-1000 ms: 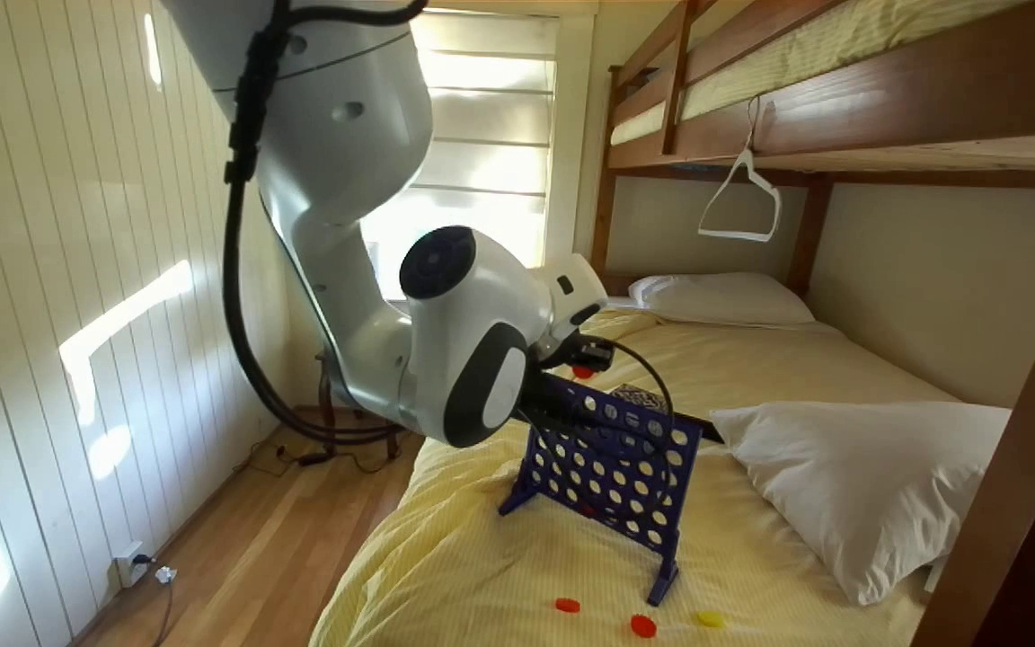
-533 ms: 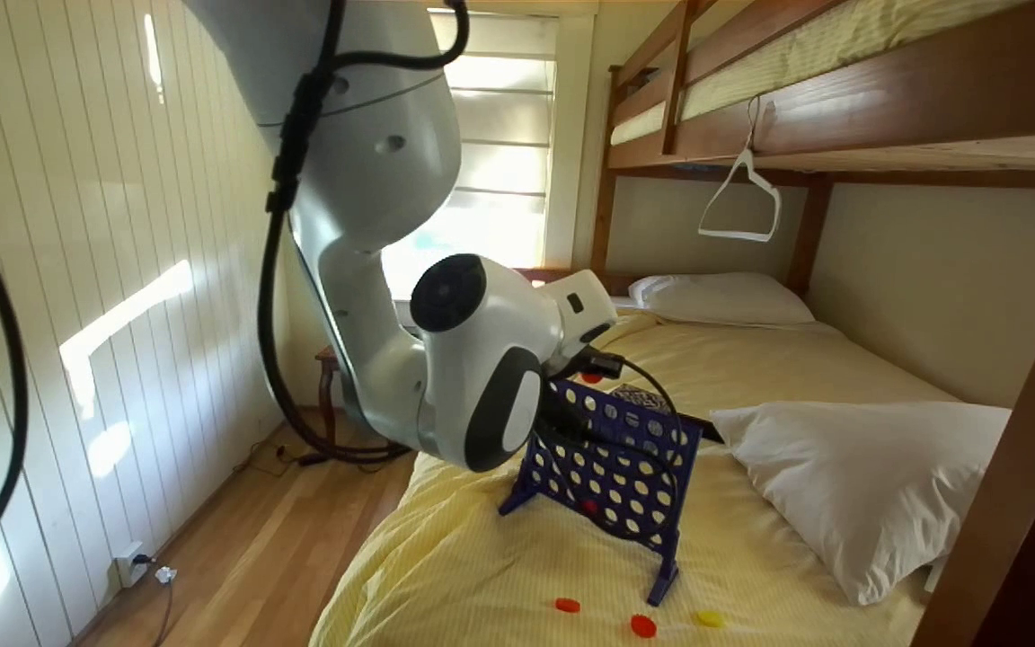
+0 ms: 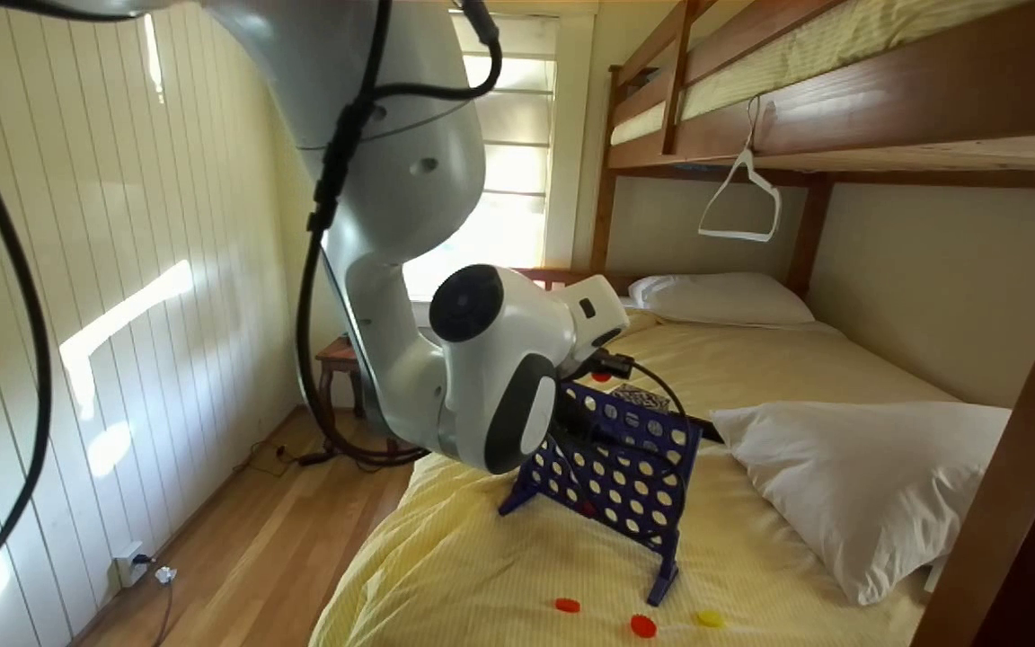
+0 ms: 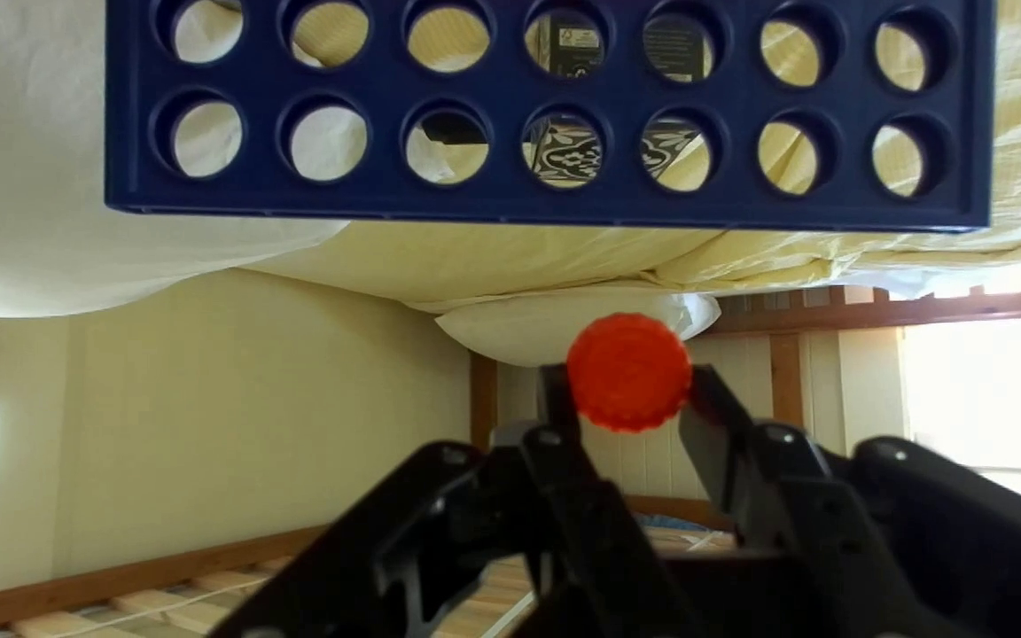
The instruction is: Put one orange chip in the blue gameboard.
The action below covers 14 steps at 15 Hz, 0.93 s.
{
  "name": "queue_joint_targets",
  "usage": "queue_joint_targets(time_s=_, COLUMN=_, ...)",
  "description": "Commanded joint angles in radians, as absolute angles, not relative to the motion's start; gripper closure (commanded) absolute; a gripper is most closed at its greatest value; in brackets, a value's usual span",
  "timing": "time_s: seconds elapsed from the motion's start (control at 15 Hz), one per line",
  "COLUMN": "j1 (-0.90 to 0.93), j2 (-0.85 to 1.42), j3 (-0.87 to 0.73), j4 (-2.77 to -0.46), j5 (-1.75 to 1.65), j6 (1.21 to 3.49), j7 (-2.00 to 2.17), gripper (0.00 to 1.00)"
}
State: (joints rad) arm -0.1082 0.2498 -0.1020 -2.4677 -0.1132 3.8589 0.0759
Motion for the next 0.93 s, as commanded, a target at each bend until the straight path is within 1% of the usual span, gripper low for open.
queue_joint_targets(time_s=0.0, j1=-0.139, j2=0.296, j3=-0.076, j4=-2.423, j5=-0.149, j6=3.889, j7=0.101, gripper=0.90)
queue_joint_targets(time_s=0.87, j1=-0.153, j2=0.370, j3=-0.044, j4=-2.355, j5=-0.149, j6=3.887, j7=0.100, gripper=0.90)
